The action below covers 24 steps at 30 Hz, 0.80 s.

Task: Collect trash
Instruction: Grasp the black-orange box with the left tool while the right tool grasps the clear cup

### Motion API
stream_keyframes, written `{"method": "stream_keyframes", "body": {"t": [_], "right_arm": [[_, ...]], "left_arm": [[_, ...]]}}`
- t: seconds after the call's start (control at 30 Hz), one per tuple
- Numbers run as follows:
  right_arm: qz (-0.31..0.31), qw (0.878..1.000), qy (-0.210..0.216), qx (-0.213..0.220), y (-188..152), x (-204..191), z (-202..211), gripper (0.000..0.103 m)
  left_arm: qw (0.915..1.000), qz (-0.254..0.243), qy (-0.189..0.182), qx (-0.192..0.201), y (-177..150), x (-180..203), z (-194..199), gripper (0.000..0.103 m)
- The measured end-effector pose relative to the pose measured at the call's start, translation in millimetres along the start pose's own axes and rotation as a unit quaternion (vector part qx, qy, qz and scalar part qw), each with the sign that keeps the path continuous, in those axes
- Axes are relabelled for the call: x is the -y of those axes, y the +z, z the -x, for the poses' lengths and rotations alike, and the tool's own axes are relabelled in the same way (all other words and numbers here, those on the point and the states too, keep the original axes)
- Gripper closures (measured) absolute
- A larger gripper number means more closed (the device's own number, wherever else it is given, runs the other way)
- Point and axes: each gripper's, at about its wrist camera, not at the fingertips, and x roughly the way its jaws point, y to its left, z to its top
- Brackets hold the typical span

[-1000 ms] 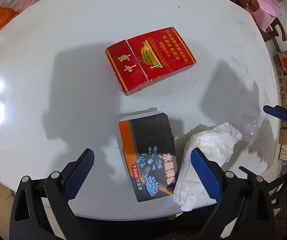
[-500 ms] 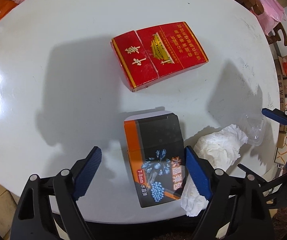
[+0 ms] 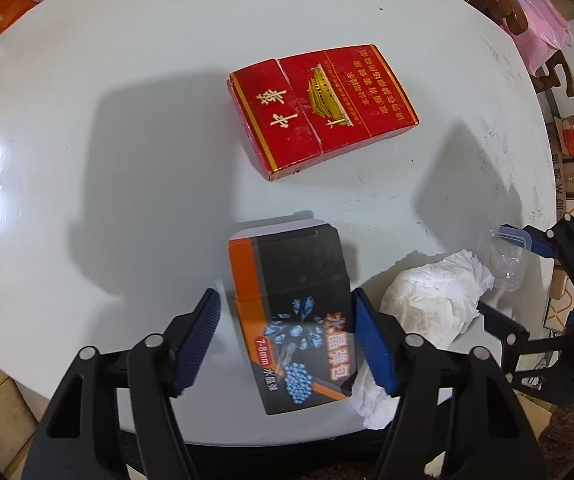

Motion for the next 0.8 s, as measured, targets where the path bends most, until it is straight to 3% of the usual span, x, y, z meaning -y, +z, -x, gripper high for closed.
{"method": "stream_keyframes", "body": {"t": [0.03,0.13,0.5,0.8], "right_arm": [[0.0,1.0,0.0,0.001,0.4,-0.4,0.6,0.049],[-0.005,1.0,-0.001,0.007,0.9,-2.3,3.1,0.07],[-0.045,0.998,-0.027,0.021,-7.3,6.2,10.2,0.071],[-0.071,0.995,-0.069,0.032,-14.5,8.3,28.5,0.071]], "left_arm": [[1.0,0.001,-0.001,0.0,0.2,-0.2,-0.2,0.041],[1.0,0.002,0.0,0.002,-0.6,0.8,-0.9,0.048],[0.9999,-0.001,-0.009,0.006,-3.6,3.8,-5.7,0.049],[0.9996,-0.007,-0.001,0.029,-10.3,-2.2,20.0,0.05]]}}
